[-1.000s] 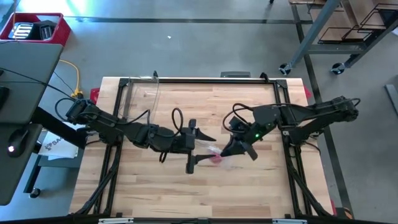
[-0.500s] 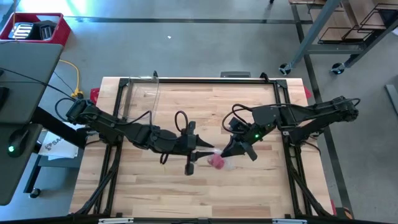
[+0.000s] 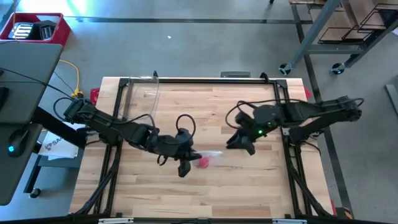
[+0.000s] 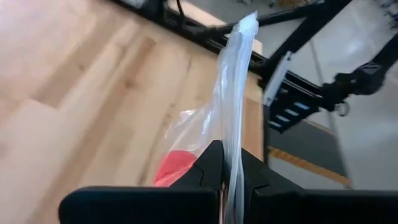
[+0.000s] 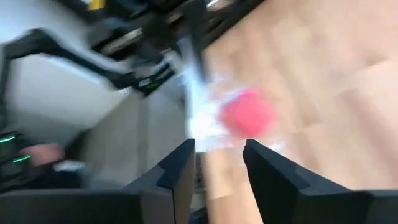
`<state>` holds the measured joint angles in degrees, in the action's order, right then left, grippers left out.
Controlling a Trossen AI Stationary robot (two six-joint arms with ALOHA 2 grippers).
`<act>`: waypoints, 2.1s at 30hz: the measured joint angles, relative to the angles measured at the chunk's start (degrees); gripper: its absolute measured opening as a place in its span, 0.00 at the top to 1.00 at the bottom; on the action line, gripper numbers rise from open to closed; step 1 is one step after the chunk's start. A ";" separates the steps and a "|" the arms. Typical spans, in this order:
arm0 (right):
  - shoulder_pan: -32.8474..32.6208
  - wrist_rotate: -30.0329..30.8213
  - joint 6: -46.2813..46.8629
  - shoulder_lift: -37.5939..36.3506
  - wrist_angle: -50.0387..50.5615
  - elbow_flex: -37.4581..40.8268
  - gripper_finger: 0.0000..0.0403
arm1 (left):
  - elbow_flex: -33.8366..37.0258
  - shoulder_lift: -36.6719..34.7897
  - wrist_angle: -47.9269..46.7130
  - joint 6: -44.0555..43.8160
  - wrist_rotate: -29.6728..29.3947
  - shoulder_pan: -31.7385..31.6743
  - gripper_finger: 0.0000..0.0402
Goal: Roll bandage
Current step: Close the transparent zip bag
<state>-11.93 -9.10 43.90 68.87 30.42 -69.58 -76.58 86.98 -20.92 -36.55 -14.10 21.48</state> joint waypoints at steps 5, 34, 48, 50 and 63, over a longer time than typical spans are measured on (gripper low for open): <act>-5.80 12.88 -5.29 -1.50 1.35 0.00 0.68 | 0.00 -0.02 0.28 -4.75 3.57 -0.09 1.00; -20.70 34.45 -27.64 11.86 7.56 -16.63 0.85 | 0.00 -0.81 10.88 -7.31 11.66 -2.11 1.00; -19.45 37.76 -30.46 12.10 8.45 -16.98 0.83 | 0.00 -0.81 10.92 -5.28 11.53 -2.11 1.00; -18.81 36.98 -30.46 12.10 8.65 -16.98 0.90 | 0.00 -0.81 10.92 -3.98 11.54 -2.11 1.00; -14.55 27.54 -26.25 12.29 4.92 -16.98 0.93 | -0.01 -1.46 8.49 5.62 15.11 -2.13 1.00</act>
<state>-26.47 18.43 17.65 81.17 35.34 -86.56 -76.59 85.52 -12.44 -30.93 1.01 19.35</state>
